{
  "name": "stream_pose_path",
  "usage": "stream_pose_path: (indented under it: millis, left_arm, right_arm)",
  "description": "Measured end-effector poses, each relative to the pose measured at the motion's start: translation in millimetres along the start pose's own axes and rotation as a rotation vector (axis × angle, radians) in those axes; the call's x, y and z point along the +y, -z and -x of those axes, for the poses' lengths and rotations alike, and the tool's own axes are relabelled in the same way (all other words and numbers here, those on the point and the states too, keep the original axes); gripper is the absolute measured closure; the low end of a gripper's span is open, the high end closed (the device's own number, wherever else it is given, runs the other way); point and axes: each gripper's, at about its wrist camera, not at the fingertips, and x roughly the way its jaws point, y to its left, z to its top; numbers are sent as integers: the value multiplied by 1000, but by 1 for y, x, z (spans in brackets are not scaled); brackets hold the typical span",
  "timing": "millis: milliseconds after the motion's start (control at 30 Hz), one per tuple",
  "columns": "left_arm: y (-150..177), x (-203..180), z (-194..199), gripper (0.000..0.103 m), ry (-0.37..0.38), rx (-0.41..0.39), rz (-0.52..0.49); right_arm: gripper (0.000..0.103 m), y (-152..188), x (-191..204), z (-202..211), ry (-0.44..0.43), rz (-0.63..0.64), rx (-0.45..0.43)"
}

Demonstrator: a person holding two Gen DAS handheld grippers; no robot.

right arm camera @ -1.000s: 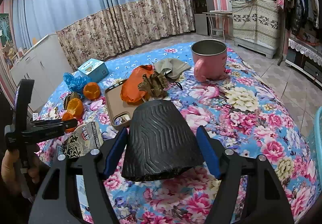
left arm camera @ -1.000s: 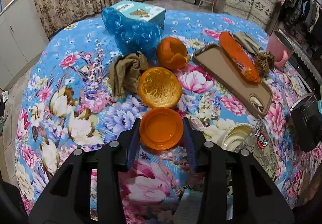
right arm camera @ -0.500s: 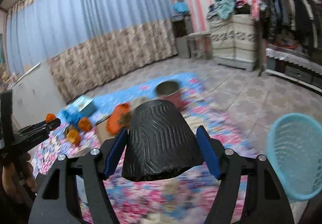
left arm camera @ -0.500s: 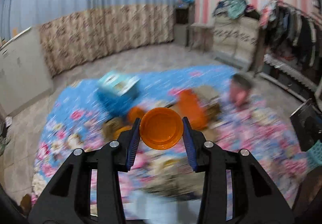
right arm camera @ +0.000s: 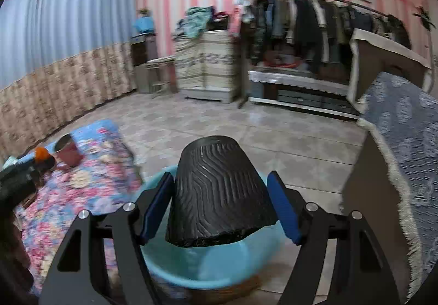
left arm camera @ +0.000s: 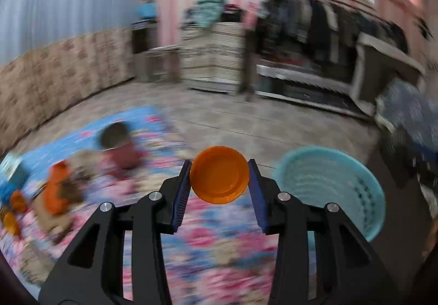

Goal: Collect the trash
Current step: 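Carry the orange lid and black object over the blue basket, then open the left tool to drop the lid while the right tool drops the black object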

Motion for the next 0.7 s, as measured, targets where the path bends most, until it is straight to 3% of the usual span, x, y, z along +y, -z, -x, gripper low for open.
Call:
stream_pose_path:
  millis: [133,300,400,667,700]
  left_arm:
    - [2,-67,-23,64,109,19,-73]
    - [3,-119,-46,63,157,37,-165]
    - [0,-125,-60,63,179,62,-152]
    - [-2,-120,-95,63,150,125,-156]
    - [-4,-117,-98,58,149,139,-147]
  right_arm:
    - [33,-5,-38,-2,44,-55,-5]
    - [33,0,-62,-11,86,-100,9]
    - [33,9,-69,-21,94,-124,32]
    - [33,27,-61,-35,72,-143,70]
    - [33,28,-59,-35,70,-144,72]
